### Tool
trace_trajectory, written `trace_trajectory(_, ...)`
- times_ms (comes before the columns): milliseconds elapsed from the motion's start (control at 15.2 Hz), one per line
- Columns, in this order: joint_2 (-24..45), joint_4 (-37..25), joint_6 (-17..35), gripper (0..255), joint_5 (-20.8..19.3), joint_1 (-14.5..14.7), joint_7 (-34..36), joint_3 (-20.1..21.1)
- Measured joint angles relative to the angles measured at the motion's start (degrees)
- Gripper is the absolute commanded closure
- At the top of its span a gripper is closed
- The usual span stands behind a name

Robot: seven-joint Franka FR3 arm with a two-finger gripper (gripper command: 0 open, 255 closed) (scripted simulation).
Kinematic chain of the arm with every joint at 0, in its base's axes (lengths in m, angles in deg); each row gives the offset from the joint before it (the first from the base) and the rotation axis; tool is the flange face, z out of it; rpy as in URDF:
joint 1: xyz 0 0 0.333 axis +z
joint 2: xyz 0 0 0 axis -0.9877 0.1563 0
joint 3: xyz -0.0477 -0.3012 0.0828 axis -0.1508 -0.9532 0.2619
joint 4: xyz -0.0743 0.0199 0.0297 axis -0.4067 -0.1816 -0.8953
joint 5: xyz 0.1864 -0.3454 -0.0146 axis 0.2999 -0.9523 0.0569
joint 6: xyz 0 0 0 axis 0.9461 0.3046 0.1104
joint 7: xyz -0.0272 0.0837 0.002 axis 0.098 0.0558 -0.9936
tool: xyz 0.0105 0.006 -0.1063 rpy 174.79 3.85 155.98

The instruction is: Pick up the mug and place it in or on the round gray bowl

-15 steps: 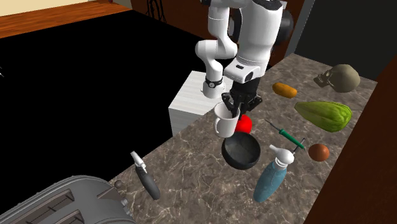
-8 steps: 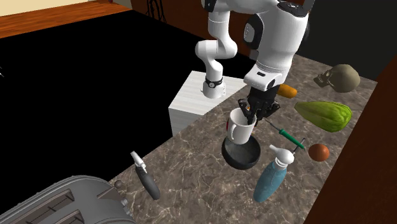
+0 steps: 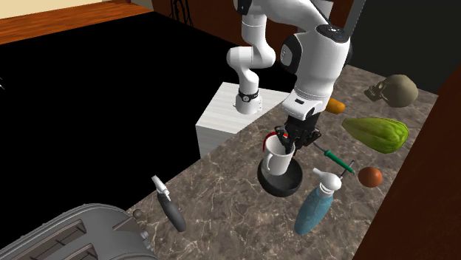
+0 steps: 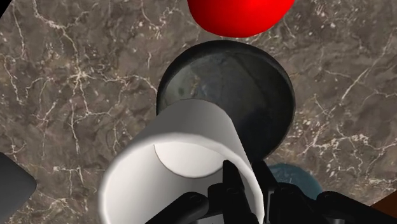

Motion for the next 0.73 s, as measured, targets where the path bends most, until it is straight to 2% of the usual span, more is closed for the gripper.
trace_trajectory(396,0.75,3.65,4.37,255,-0.42,0.01,0.6,-0.08)
trace_trajectory(726,1.0,4.03,5.0,255,-0.5,0.03,0.7,-0.09)
